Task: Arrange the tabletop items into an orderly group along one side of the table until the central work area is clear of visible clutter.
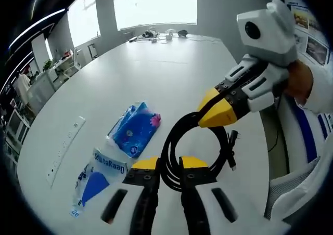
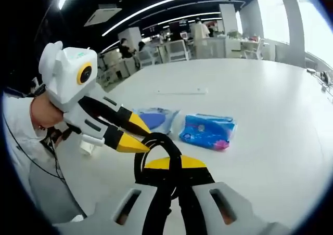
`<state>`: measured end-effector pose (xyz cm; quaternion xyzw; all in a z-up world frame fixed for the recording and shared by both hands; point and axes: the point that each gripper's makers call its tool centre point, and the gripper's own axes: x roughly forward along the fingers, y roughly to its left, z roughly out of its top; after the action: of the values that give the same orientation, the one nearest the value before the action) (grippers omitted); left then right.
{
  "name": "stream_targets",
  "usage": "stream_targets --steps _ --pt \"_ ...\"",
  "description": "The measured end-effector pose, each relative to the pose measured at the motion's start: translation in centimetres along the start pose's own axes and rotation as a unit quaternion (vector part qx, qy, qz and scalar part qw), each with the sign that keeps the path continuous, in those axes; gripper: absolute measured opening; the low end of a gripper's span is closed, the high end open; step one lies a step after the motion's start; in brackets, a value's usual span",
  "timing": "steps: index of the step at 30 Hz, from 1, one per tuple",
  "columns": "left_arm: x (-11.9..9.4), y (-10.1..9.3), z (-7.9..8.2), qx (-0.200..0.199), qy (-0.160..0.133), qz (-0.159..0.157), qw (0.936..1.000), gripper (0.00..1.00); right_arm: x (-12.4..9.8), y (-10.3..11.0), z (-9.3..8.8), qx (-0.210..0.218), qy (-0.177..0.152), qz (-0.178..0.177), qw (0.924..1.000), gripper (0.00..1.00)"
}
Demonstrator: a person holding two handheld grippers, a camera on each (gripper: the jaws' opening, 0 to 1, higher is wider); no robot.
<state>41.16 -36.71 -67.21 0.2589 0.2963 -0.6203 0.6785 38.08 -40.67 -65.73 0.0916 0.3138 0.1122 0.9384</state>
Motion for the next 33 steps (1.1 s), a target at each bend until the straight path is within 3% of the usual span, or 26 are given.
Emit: stream_targets --steps 5,14,23,26,33 --pt "2.3 0.9 -0.3 -0.05 0.005 -0.016 0.9986 0.12 1.6 -1.8 -0.6 0.011 0.018 0.006 0.9998 0.0" --pt "5.0 2.6 -1.7 -0.107 0.014 -0.02 0.9939 0.11 4.4 -3.8 -1.8 0.038 0.046 0.028 0.9978 0.0" --pt "6.6 3.2 -2.3 -0.135 0.014 -0.015 0.9907 0.11 5.7 -4.7 -3.1 0.061 0.059 0.04 0.9956 0.01" --pt "7.0 3.3 -2.4 -0.135 0.013 -0.008 0.9907 0.11 6.1 -5.0 -3.6 0.032 0.063 0.041 0.9966 0.01" --pt "7.5 3.6 -2.7 -0.14 0.012 0.003 0.99 0.09 6.6 -5.4 -4.4 0.045 0.072 0.041 0.9955 0.02"
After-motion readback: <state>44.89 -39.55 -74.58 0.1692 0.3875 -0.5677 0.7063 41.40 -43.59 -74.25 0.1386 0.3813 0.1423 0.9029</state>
